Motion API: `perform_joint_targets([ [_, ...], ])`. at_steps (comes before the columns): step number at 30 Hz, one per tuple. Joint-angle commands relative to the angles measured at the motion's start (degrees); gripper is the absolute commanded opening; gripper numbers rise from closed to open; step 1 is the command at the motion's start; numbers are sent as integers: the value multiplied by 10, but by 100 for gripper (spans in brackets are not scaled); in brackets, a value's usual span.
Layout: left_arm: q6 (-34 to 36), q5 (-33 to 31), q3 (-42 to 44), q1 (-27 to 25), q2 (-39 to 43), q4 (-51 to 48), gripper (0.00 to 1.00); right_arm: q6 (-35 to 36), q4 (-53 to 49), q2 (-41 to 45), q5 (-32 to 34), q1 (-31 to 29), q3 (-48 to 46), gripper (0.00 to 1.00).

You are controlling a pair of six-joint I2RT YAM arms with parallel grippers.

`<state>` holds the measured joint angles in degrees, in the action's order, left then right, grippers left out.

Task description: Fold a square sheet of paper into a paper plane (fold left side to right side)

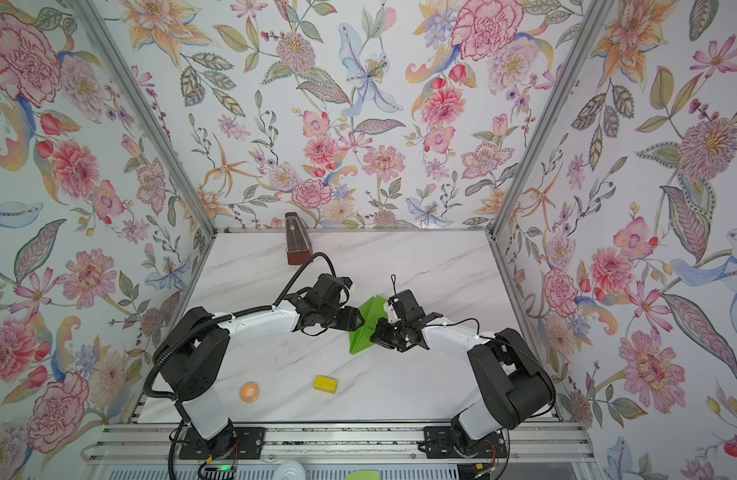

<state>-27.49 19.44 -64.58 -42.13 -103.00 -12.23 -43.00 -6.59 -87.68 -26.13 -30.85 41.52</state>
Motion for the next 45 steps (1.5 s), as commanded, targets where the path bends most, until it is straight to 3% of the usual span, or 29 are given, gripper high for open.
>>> perform_joint_targets([
  [1,13,-40,-14,-3,0,-57,62,-9,7,3,-6,5,-7,10],
  [8,1,30,8,-5,7,0,68,-19,31,-18,-16,12,-7,9],
  [34,-1,99,-22,-31,-72,52,48,-49,117,-66,-56,36,-36,4],
  [45,-2,71,-19,-30,-73,43,25,-50,117,-58,-58,39,-40,4],
])
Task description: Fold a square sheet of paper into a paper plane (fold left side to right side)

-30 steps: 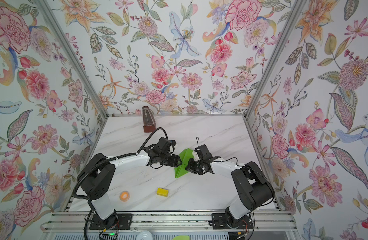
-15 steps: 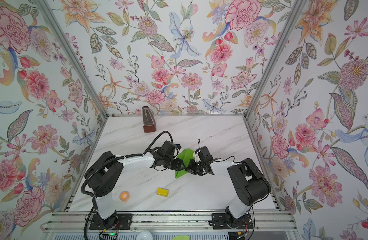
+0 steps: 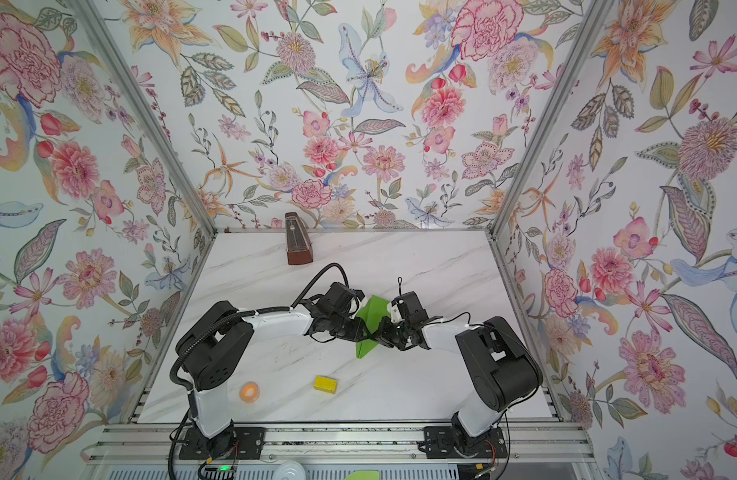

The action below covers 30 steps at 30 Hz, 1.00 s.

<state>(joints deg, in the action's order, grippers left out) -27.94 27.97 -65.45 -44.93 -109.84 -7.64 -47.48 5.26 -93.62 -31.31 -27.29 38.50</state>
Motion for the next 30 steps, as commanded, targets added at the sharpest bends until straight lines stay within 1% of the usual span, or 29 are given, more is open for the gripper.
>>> perform_joint_targets([
  [1,3,-15,-10,-2,-2,-3,23,-4,-5,6,-5,3,-9,4],
  [6,-1,-23,-9,0,5,-4,11,1,-33,33,4,4,1,4],
  [10,-17,-33,8,5,31,17,6,12,-73,69,24,4,12,4],
  [14,-50,-7,43,21,42,74,5,17,-100,90,30,4,20,4],
  [19,-94,28,84,32,33,153,5,12,-102,96,14,-1,20,6],
  [25,-144,50,126,40,13,241,6,0,-72,61,-9,-18,17,6],
  [30,-152,56,134,41,3,258,9,-14,-29,25,-31,-29,17,7],
])
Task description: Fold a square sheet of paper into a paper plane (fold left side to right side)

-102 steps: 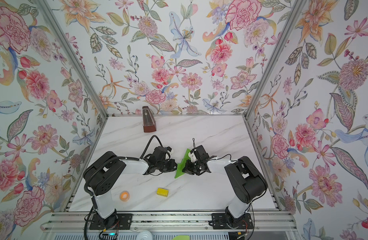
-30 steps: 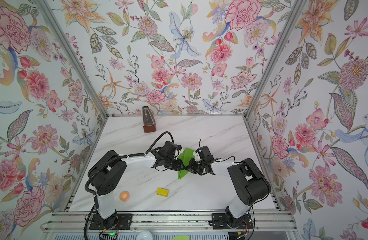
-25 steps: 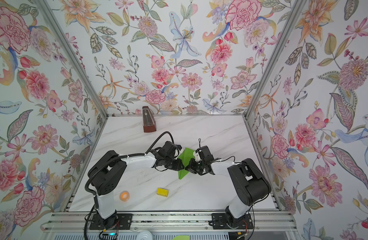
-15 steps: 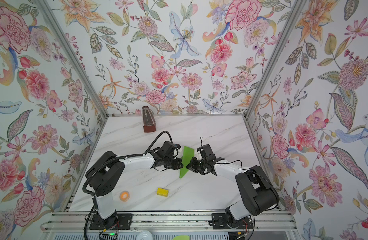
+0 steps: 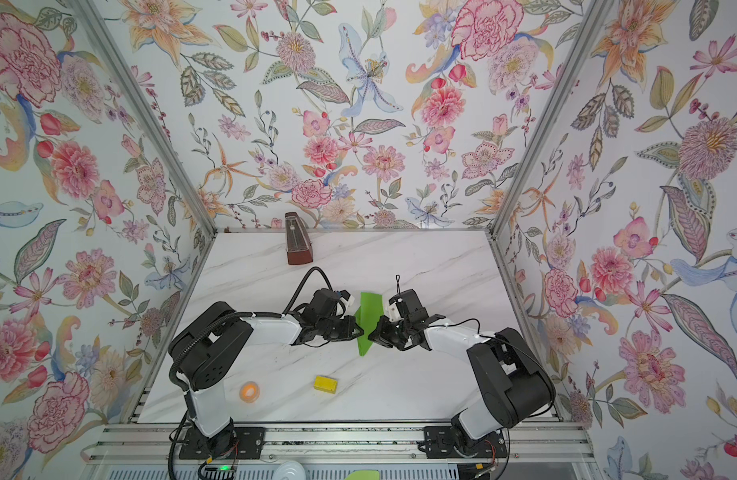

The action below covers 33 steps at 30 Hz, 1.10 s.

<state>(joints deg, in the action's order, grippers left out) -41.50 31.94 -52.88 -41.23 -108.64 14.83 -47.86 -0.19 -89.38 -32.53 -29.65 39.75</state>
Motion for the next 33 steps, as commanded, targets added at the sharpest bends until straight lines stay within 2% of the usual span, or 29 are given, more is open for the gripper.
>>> perform_joint_targets([
  [1,-17,17,10,5,-10,35,11,-15,36,-29,-24,-5,5,6],
  [7,-19,19,20,9,-11,42,17,-28,76,-73,-38,-9,4,6],
  [19,-49,37,41,12,-32,98,35,-42,122,-98,-53,-9,-6,6],
  [23,-51,32,48,15,-29,100,31,-45,130,-108,-56,-10,-4,6],
  [28,-60,18,67,22,-20,108,18,-56,151,-117,-66,-12,-5,6],
  [33,-69,14,78,29,-19,118,12,-63,164,-131,-69,-15,-5,6],
])
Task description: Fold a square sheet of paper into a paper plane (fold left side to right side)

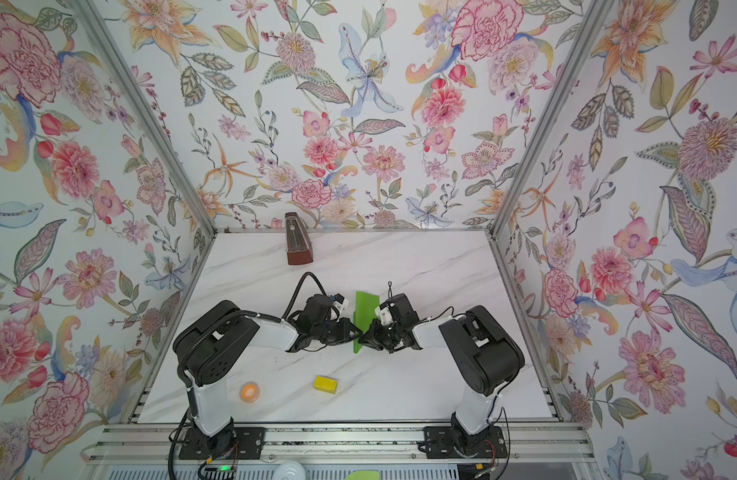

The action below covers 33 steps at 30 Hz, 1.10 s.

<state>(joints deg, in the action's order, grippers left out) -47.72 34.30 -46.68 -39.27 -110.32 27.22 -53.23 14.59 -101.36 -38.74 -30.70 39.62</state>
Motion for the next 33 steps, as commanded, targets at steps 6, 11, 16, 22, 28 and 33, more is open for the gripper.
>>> perform_joint_targets([
  [6,-14,-14,24,11,-1,5,11,-16,25,-10,-12,-4,-3,6],
  [11,-19,-17,28,14,0,9,10,-31,46,-3,-21,-20,-9,4],
  [16,-25,-16,33,16,-4,22,10,-35,55,-16,-28,-27,-8,2],
  [22,-28,-15,36,20,3,28,10,-26,19,-43,0,-28,-6,1],
  [28,-9,-13,29,30,19,7,17,-11,-17,-59,6,-28,5,1],
  [33,33,-26,11,42,31,-44,27,-5,-35,-60,12,-28,8,1],
])
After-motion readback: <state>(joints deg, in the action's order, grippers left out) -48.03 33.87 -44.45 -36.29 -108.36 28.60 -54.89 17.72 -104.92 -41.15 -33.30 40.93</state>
